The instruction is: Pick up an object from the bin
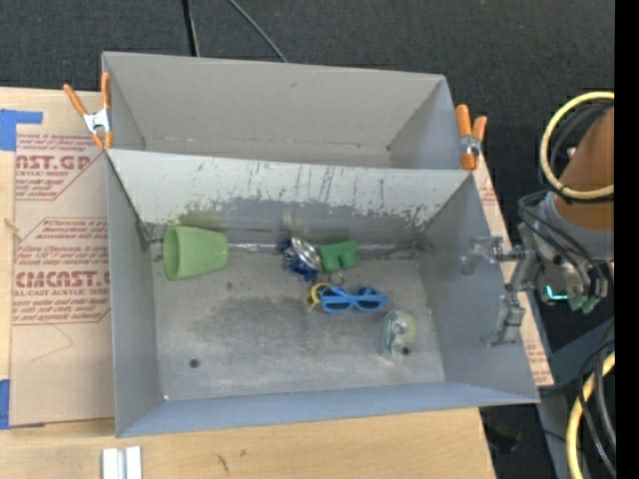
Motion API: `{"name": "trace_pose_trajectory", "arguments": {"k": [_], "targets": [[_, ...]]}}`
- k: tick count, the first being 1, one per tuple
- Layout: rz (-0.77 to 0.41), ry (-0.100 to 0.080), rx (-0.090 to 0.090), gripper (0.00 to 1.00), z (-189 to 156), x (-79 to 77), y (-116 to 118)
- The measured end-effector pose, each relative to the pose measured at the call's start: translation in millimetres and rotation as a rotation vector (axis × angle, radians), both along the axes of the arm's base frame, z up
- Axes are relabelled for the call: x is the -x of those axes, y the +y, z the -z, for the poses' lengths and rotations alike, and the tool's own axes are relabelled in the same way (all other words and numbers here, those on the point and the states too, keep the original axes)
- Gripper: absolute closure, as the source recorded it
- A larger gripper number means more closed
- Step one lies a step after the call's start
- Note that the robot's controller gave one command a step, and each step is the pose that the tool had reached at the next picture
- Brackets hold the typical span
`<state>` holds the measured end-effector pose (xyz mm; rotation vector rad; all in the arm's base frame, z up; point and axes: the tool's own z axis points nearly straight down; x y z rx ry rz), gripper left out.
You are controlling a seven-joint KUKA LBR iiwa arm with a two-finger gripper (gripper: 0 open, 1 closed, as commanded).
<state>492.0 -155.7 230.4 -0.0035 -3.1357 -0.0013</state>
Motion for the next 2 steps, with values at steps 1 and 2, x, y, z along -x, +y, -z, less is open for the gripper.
{"name": "trace_pose_trajectory", "arguments": {"k": [1,2], "targets": [[0.061,-0.001,-0.002,0.0,103,-26.8,35],[0.057,-0.002,-0.002,0.0,157,-39.0,78]]}}
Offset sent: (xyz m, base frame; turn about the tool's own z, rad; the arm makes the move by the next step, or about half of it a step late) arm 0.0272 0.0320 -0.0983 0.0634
